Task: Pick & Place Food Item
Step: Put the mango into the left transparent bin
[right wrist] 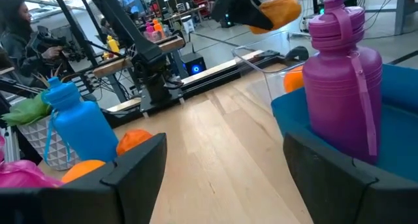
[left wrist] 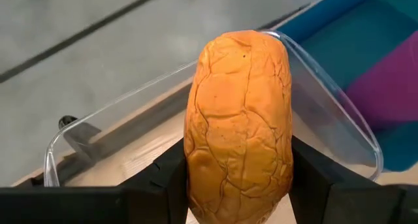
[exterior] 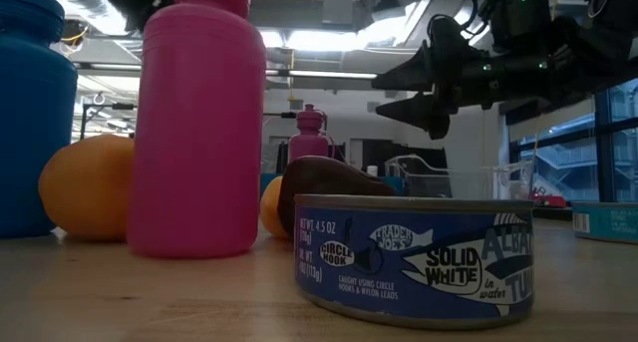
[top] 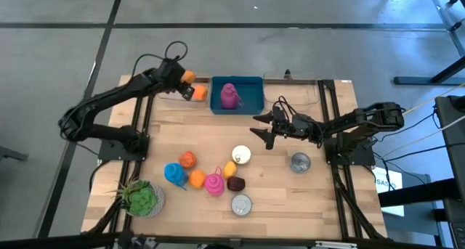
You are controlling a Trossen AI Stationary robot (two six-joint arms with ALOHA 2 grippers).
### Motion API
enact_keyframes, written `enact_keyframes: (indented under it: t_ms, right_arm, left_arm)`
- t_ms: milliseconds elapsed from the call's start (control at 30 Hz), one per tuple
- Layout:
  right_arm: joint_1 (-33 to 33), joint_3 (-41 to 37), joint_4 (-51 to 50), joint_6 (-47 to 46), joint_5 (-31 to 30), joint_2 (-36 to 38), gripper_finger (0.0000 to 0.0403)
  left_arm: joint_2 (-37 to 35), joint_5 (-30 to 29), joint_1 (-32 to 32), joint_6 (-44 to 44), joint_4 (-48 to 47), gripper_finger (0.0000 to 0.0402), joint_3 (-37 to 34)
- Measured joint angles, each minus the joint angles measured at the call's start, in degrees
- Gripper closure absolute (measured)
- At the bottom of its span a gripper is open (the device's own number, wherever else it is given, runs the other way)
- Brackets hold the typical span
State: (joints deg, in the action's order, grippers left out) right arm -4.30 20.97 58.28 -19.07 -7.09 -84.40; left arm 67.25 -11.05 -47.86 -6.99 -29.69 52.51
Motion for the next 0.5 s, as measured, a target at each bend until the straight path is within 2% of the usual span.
enact_keyframes:
  t_ms: [267, 500]
  right_arm:
    - [0.0, 0.0, -0.2, 0.02, 0.0, 0.0, 0.0097]
    - [0.0, 0.0, -0.99, 0.62, 0.02, 0.0, 0.0097]
  left_arm:
    - [9.5, -2.47, 0.0, 0.05, -12.09, 0.0226, 10.51]
    - [16.0, -3.25, -0.02, 2.05, -18.86, 0.0226, 14.45]
